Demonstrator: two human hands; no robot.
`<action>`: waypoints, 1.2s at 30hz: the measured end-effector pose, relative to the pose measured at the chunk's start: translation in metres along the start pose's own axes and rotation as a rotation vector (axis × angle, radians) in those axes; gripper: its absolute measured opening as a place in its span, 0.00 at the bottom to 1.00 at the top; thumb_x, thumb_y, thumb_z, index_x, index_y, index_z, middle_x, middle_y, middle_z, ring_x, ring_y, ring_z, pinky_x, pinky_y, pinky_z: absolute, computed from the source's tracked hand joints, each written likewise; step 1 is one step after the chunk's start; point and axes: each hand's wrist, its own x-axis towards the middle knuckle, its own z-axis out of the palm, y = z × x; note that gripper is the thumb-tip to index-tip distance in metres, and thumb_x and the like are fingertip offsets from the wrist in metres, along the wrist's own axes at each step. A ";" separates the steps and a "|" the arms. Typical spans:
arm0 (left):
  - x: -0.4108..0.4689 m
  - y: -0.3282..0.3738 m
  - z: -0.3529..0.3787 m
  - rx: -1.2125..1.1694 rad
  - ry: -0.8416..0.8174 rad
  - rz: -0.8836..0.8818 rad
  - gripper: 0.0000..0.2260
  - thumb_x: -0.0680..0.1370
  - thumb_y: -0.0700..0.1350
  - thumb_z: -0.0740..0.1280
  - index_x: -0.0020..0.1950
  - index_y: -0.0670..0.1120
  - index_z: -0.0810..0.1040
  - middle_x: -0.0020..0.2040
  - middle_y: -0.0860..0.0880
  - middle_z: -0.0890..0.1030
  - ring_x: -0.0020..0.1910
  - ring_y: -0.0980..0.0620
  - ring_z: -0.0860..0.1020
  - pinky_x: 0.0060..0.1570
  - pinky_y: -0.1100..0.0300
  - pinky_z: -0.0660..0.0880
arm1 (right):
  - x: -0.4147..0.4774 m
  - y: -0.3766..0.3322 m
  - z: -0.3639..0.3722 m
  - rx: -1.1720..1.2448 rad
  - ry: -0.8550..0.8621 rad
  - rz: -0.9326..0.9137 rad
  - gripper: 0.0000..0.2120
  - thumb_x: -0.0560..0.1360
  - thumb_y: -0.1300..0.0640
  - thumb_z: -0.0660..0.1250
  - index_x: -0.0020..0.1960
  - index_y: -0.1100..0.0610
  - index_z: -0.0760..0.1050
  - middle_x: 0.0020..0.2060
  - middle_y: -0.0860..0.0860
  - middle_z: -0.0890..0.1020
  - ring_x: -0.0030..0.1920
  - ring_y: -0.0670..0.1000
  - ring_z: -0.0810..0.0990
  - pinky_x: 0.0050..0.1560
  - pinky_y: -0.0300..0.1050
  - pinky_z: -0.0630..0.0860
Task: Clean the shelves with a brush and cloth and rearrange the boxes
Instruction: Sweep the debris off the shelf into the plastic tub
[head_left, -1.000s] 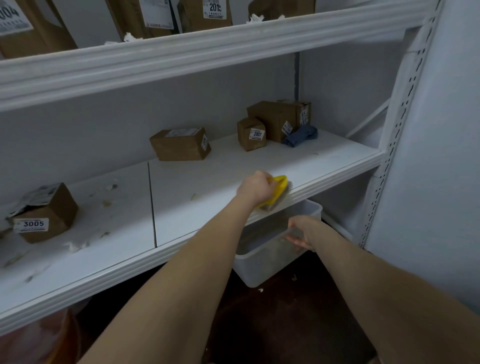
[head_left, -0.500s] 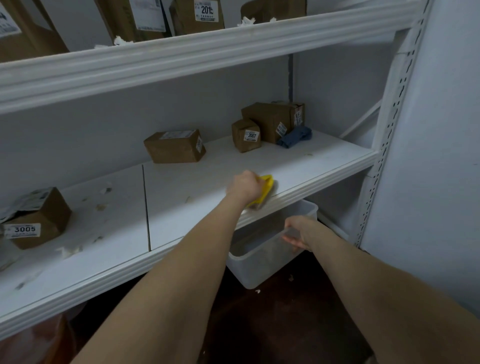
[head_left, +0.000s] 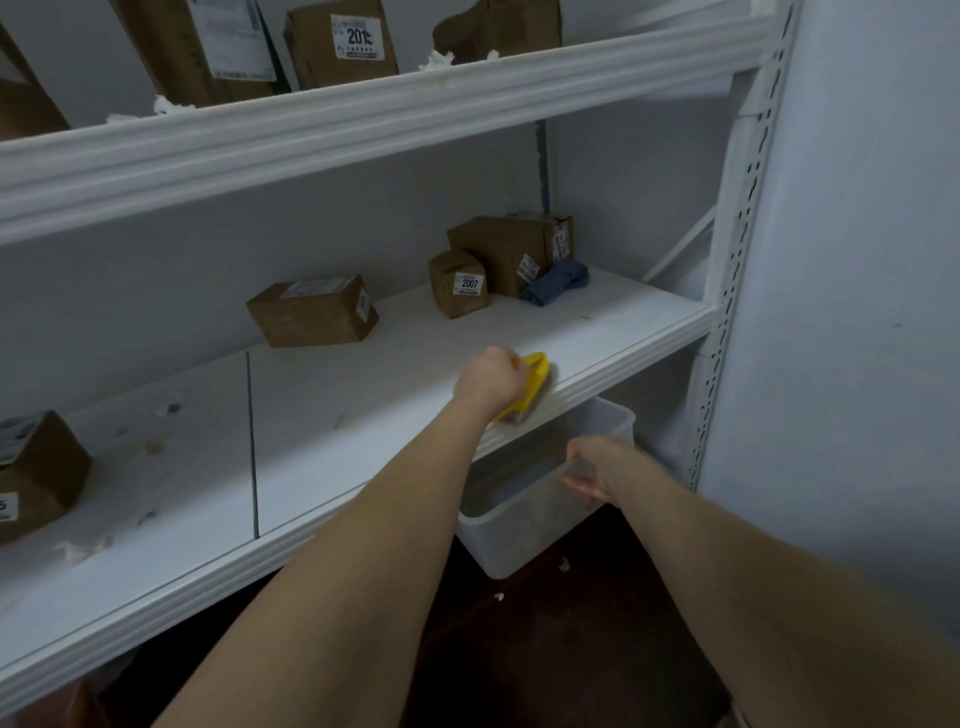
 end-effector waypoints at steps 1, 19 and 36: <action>0.002 0.010 0.003 -0.018 -0.026 0.040 0.18 0.80 0.50 0.58 0.67 0.46 0.74 0.64 0.41 0.76 0.62 0.41 0.74 0.60 0.51 0.72 | 0.002 0.000 -0.001 0.017 -0.007 -0.004 0.21 0.75 0.71 0.59 0.68 0.65 0.67 0.57 0.65 0.70 0.48 0.64 0.78 0.13 0.42 0.70; 0.026 0.033 0.011 -0.114 -0.029 0.079 0.18 0.80 0.50 0.59 0.66 0.44 0.74 0.63 0.42 0.77 0.60 0.43 0.75 0.58 0.54 0.73 | 0.024 -0.004 -0.019 0.021 0.011 0.002 0.23 0.75 0.69 0.59 0.70 0.61 0.64 0.52 0.63 0.71 0.35 0.59 0.75 0.12 0.39 0.68; -0.007 -0.014 -0.005 -0.123 0.009 -0.001 0.17 0.79 0.52 0.60 0.64 0.46 0.75 0.62 0.43 0.77 0.59 0.43 0.76 0.57 0.53 0.74 | 0.001 -0.002 -0.006 -0.118 -0.014 0.082 0.25 0.78 0.65 0.59 0.73 0.69 0.58 0.59 0.74 0.70 0.23 0.57 0.75 0.17 0.40 0.72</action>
